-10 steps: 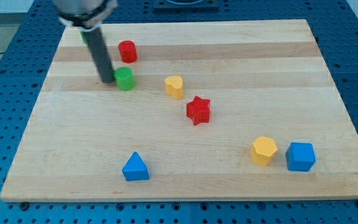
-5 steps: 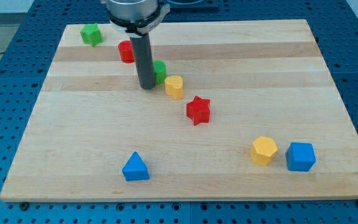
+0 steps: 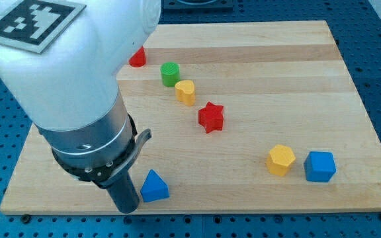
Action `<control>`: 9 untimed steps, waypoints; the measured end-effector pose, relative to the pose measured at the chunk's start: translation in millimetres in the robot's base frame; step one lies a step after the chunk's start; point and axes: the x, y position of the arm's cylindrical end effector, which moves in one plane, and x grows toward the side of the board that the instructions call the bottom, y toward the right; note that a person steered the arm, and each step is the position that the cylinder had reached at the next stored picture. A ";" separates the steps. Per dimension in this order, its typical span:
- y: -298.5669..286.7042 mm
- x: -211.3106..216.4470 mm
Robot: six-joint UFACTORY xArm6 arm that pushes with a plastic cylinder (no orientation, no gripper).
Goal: Place the blue triangle diagonally right to the red star
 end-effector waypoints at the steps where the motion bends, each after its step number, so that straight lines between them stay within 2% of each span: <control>1: 64.0 -0.3; 2: 114.5 -15.6; 3: 99.5 -17.0; 4: 109.4 -1.0; 6: 22.8 -21.4; 7: 33.1 -50.0; 8: 105.3 -52.9; 9: 87.5 -24.9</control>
